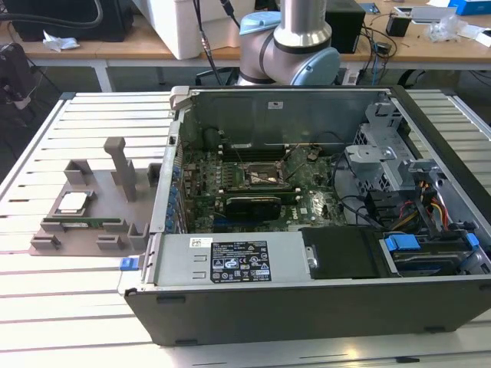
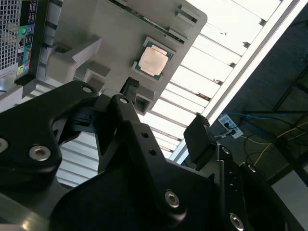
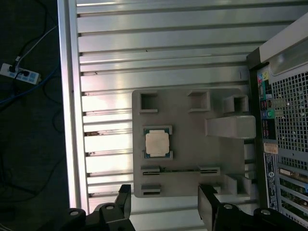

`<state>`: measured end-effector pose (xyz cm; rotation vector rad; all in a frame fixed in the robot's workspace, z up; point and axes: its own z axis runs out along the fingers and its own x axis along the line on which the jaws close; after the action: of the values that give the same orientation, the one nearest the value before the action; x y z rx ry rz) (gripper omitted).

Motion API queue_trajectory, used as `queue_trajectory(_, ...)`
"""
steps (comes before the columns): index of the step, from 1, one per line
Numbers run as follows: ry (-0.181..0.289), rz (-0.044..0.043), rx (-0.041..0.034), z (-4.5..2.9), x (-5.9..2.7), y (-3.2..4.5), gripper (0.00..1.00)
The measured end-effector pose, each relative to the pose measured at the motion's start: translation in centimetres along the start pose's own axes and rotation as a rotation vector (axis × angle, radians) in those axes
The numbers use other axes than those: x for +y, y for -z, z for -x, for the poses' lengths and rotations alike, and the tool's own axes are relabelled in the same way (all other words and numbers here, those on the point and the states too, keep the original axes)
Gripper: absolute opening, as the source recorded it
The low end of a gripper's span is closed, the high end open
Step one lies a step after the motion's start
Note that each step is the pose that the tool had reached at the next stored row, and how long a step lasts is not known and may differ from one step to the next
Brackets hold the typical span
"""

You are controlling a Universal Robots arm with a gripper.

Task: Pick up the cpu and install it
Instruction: 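Pick up the cpu and move it towards the insertion slot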

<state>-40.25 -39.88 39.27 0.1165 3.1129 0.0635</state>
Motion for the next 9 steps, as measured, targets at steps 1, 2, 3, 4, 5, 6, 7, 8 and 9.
queue_trajectory(1, 0.000, -0.0002, 0.0000, 0.00, 0.00, 0.00, 0.66)
queue_trajectory(2, 0.000, -0.0003, 0.0002, 0.00, 0.00, -0.01, 0.66)
queue_trajectory(3, 0.000, -0.0002, 0.0000, 0.00, 0.00, -0.06, 0.66)
queue_trajectory(4, 0.000, -0.0001, -0.0001, 0.00, -0.01, -0.14, 0.66)
queue_trajectory(5, 0.000, -0.0003, 0.0001, -0.01, -0.01, -0.31, 0.66)
queue_trajectory(6, 0.000, -0.0002, 0.0001, -0.01, -0.02, -0.39, 0.66)
queue_trajectory(7, 0.000, -0.0002, 0.0000, -0.01, -0.02, -0.50, 0.66)
queue_trajectory(8, 0.000, -0.0002, 0.0000, -0.01, -0.03, -0.67, 0.66)
queue_trajectory(9, 0.000, -0.0003, 0.0001, -0.02, -0.04, -0.89, 0.66)
